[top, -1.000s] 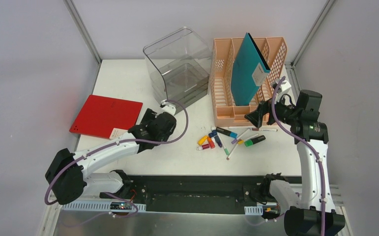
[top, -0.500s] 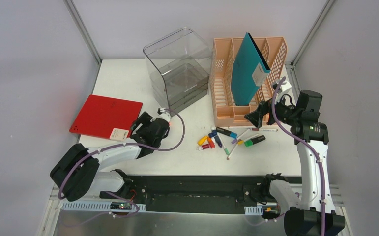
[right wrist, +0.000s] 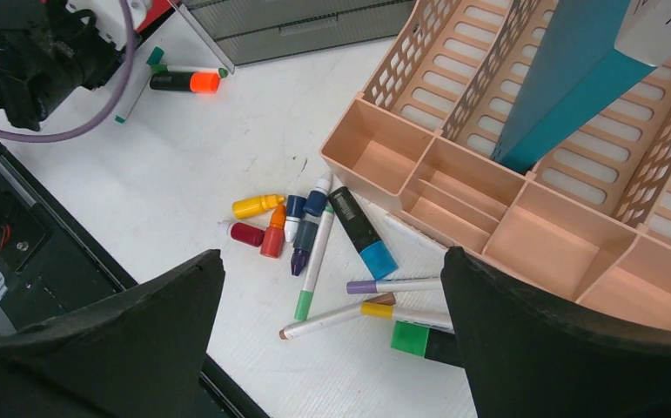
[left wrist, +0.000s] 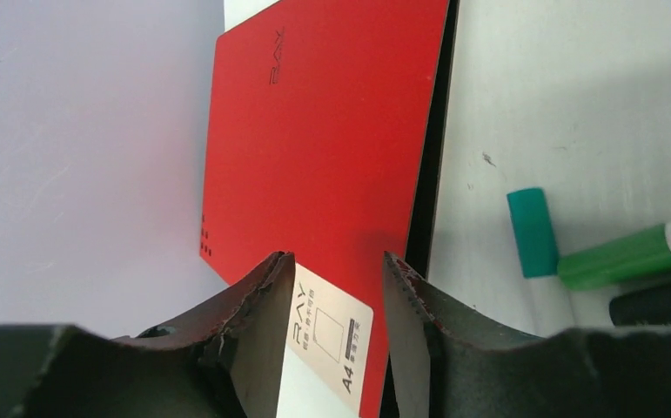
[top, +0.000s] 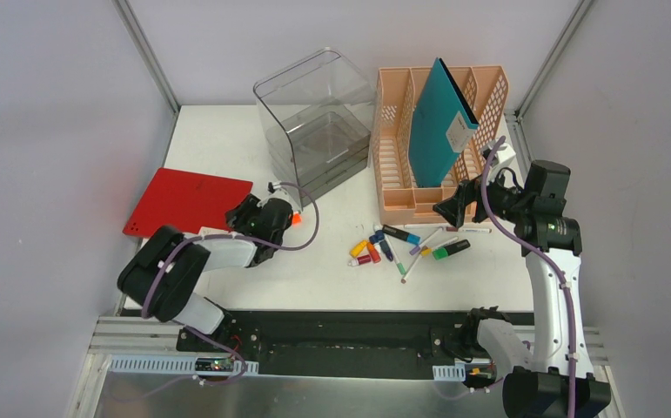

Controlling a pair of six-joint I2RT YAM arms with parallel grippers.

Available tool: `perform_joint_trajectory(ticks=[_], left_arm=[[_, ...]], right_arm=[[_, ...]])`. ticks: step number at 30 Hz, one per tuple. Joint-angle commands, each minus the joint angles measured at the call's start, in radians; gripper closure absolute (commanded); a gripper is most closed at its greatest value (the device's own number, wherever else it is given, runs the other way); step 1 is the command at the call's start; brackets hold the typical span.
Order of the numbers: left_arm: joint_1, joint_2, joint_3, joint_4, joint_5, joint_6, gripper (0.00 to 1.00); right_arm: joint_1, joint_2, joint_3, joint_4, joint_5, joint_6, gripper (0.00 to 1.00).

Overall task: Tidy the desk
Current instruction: Pick up the folder from the corner of the board.

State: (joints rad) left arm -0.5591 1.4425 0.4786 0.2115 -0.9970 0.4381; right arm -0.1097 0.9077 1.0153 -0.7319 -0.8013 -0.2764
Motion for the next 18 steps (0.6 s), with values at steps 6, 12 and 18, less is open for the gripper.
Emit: perform_joint_trajectory(ticks=[6,12,18], left_arm=[[0.013,0.222,0.029,0.262,-0.105,0.176,0.57],[0.013,0.243,0.047,0.199,-0.060,0.156,0.58],[0.019,0.341,0.063,0.258,-0.086,0.206,0.59]], right_arm=[[0.014,-0.030,0.012,0.006,-0.006,-0.016,0.01],[0.022,-0.032,0.014,0.006,0.008,-0.020,0.01],[0.030,-0.032,0.015,0.006,0.010,-0.021,0.01]])
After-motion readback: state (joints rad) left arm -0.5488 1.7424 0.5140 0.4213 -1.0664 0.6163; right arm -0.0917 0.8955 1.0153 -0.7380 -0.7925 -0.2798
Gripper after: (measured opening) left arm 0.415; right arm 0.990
